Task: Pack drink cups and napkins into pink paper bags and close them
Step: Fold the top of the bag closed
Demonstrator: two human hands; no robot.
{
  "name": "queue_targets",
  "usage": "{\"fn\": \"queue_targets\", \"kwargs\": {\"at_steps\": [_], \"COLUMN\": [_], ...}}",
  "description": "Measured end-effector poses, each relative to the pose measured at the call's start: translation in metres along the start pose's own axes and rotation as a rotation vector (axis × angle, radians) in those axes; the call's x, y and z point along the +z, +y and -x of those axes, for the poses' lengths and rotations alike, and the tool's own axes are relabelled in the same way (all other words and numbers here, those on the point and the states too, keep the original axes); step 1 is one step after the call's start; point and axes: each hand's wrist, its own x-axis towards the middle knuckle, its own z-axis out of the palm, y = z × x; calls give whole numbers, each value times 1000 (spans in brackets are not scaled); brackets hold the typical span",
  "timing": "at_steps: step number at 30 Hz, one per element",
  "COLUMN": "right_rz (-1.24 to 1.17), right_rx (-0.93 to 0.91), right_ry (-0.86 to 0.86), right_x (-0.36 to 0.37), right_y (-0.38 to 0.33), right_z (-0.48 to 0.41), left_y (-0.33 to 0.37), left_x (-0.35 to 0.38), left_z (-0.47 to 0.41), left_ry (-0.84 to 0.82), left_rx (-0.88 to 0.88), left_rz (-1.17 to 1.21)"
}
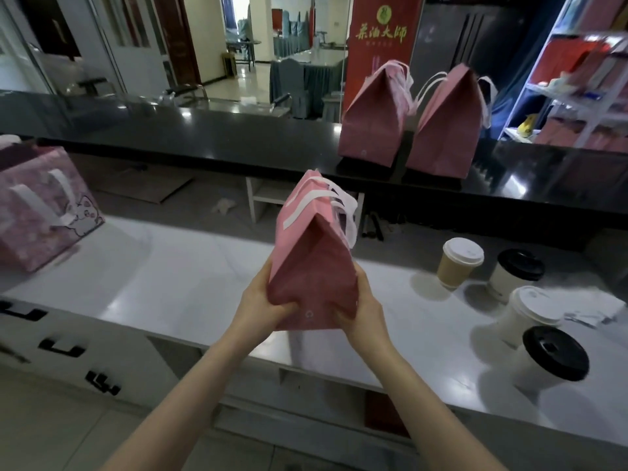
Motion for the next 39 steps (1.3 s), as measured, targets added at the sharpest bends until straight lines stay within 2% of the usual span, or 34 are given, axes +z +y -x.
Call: {"fn": "queue_targets", "kwargs": {"at_steps": [8,16,21,25,39], "right_rz": [12,28,44,69,56], "right_rx": [-143,-200,-182,-126,25], "right_ry": [47,158,256,313,464], "right_x": [20,47,64,76,77], "right_y": [-57,-98,-107,-97,-63], "right_z": [-71,-182,-252,-291,-383], "left_y": [37,58,49,35,24], "left_x": [-57,-105,-116,-113,-82], "left_z": [-63,-185,-273,-324,-434], "left_ry": [100,35,-17,-91,-218], "left_rx": [153,274,323,289,349], "left_rz": [-13,14,26,-28,13]}}
